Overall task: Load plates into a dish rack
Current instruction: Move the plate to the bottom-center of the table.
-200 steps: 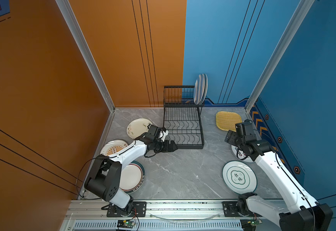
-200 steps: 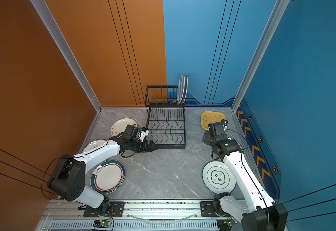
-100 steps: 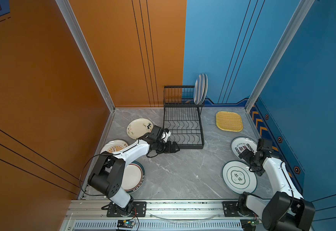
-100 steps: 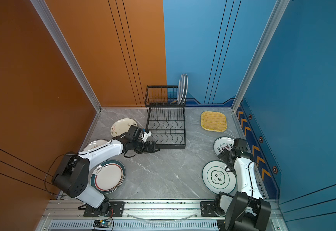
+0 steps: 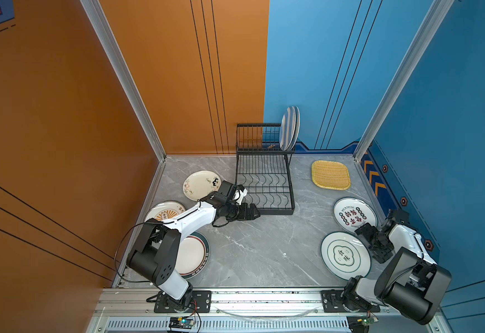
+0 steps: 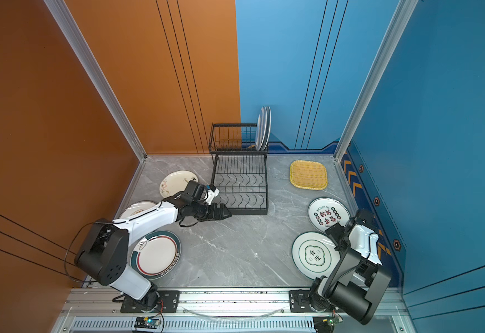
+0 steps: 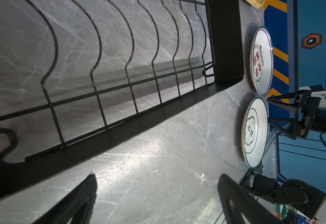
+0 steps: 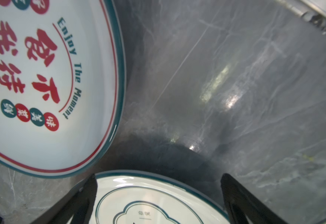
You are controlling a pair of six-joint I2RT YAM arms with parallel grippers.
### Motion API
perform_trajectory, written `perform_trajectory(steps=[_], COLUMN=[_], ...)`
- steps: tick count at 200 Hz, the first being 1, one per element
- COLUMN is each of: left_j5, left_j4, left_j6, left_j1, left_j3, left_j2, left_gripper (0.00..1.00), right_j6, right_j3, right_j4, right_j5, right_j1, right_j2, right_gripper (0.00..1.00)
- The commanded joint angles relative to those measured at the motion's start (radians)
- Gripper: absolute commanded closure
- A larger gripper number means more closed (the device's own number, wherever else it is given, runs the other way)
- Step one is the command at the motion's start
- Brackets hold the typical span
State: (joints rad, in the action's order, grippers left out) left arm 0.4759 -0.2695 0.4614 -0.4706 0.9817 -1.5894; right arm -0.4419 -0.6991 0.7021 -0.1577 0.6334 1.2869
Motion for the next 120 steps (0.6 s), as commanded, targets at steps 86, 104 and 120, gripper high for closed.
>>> perform_trajectory(steps=[86,104,120], left_j5=[0.012,0.014,0.017], left_j4=[0.042,0.052,0.057], left_j6=[0.011,0.016,0.017], left_j1=[0.010,0.014,0.019], left_j3=[-0.066,-0.083,-0.096], left_j2=[0.054,0.063,0.069], left_gripper=[0.02,0.02,0.02], right_j6=[-0.101,-0.138,-0.187], right_j3=[0.073,0.084,0.097], right_j4=[-0.019,-0.011,-0.011], right_j5=[-0.079,-0.085,-0.085], right_j1=[-0.094,-0.149,-0.217], right_j2=[-0.034,-0.054,-0.067], right_gripper=[0.00,0.00,0.00])
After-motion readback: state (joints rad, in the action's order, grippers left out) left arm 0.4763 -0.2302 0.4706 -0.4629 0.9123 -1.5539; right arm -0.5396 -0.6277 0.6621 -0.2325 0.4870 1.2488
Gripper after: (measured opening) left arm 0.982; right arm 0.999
